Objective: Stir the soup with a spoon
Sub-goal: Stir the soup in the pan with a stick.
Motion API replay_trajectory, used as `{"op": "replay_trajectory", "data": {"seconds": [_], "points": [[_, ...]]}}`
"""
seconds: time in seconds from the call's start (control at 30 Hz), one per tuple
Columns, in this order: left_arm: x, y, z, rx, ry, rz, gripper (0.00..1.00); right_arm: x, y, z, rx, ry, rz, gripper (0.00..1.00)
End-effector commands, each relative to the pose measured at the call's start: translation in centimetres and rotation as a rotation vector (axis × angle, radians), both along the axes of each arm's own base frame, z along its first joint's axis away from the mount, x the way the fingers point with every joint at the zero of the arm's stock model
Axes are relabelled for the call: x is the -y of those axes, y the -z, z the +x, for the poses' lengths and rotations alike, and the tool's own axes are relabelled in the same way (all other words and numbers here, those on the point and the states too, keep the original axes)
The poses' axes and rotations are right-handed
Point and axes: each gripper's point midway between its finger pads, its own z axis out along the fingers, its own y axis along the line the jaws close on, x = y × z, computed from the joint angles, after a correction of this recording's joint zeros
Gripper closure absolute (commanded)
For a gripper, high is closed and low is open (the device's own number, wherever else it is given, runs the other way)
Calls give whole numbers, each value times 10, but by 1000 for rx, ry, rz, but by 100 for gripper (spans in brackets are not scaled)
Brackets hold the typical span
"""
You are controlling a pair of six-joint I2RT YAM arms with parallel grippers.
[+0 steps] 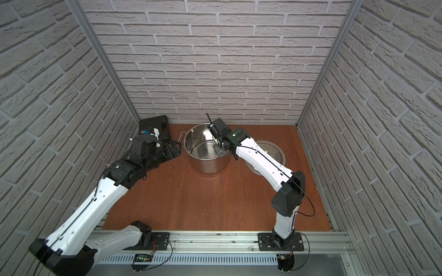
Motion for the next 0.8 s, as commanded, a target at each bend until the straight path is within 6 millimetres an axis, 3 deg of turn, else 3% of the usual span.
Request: {"op": "replay_trajectory", "data": {"seconds": [0.0,0.23,0.4,0.5,0.77], "points": [[2,-8,3,41,0,-22,2,-17,-15,12,46,-34,49,97],[2,-6,5,40,-4,-25,2,-58,-6,-3,-4,-114,124,97],[4,-4,7,31,3,-23,2,-70,-7,-17,-21,-146,144,97],[6,-3,9,29,9,-25,2,-67,-9,-26,-28,-145,136,97],[12,2,8,30,49,-20,2,-30,-19,-43,2,-86,84,97]]}}
